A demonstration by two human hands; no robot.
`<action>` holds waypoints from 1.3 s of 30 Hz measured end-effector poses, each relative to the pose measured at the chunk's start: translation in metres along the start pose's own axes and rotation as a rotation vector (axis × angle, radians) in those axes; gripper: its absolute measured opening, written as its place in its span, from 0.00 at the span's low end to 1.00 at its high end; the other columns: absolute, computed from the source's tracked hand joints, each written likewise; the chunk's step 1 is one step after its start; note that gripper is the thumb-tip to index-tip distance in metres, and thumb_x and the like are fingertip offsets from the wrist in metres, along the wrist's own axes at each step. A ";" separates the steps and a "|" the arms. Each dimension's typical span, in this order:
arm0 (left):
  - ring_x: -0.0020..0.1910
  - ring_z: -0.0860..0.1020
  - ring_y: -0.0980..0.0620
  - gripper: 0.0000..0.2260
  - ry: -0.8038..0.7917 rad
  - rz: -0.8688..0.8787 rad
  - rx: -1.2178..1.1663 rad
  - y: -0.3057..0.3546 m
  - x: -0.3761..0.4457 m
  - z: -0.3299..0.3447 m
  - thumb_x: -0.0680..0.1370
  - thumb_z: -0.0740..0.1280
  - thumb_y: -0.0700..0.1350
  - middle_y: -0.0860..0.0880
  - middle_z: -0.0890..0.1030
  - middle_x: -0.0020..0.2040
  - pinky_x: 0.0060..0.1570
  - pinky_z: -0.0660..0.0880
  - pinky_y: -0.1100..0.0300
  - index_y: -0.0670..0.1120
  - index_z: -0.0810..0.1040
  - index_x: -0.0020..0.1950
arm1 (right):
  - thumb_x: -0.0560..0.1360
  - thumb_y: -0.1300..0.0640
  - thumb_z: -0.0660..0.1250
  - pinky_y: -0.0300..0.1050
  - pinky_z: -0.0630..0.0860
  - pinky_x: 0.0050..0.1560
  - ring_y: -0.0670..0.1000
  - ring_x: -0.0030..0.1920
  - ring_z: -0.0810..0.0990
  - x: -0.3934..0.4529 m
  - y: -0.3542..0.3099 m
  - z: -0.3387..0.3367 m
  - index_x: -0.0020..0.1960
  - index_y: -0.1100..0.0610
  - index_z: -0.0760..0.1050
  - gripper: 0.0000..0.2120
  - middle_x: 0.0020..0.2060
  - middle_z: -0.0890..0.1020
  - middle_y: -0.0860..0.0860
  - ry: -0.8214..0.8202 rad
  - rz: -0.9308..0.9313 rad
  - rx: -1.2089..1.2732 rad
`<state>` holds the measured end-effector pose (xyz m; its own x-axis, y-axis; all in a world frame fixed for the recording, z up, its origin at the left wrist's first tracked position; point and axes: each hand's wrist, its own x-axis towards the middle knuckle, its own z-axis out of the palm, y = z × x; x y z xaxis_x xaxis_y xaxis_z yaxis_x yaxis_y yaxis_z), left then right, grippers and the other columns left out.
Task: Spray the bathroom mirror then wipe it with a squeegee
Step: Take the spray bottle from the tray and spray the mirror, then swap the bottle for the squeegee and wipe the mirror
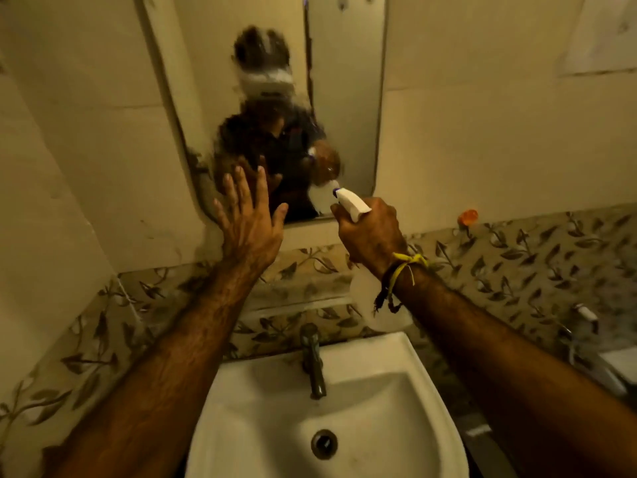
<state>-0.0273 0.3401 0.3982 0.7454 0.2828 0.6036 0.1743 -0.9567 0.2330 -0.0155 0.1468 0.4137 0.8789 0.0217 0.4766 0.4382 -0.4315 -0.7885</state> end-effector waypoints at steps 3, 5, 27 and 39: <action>0.81 0.41 0.42 0.30 0.003 0.150 -0.207 0.040 -0.034 0.019 0.84 0.53 0.57 0.42 0.44 0.82 0.77 0.43 0.39 0.49 0.47 0.83 | 0.74 0.45 0.68 0.47 0.81 0.28 0.53 0.32 0.83 -0.015 0.021 -0.023 0.50 0.53 0.80 0.12 0.36 0.83 0.52 0.029 0.017 0.059; 0.81 0.45 0.44 0.28 0.007 0.253 -0.333 0.067 -0.065 0.034 0.84 0.54 0.56 0.44 0.49 0.83 0.77 0.46 0.43 0.49 0.53 0.82 | 0.75 0.46 0.67 0.46 0.79 0.24 0.54 0.32 0.83 -0.029 0.039 -0.043 0.52 0.52 0.80 0.12 0.37 0.83 0.54 0.078 0.038 0.139; 0.80 0.44 0.34 0.43 -1.054 0.001 -0.019 0.237 -0.315 0.297 0.82 0.60 0.59 0.36 0.42 0.81 0.77 0.51 0.46 0.34 0.38 0.79 | 0.75 0.59 0.71 0.49 0.78 0.47 0.56 0.43 0.81 -0.235 0.326 -0.176 0.47 0.63 0.83 0.07 0.40 0.84 0.59 0.351 0.712 -0.117; 0.80 0.46 0.36 0.45 -0.839 -0.191 0.030 0.246 -0.343 0.330 0.77 0.67 0.53 0.40 0.46 0.82 0.77 0.57 0.40 0.40 0.43 0.82 | 0.75 0.60 0.70 0.43 0.77 0.46 0.60 0.47 0.82 -0.203 0.483 -0.122 0.56 0.67 0.79 0.13 0.47 0.82 0.62 0.019 0.806 -0.149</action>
<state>-0.0275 -0.0150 -0.0030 0.9286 0.3058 -0.2101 0.3529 -0.9028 0.2456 -0.0052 -0.1760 -0.0164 0.9096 -0.3605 -0.2067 -0.3570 -0.4233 -0.8327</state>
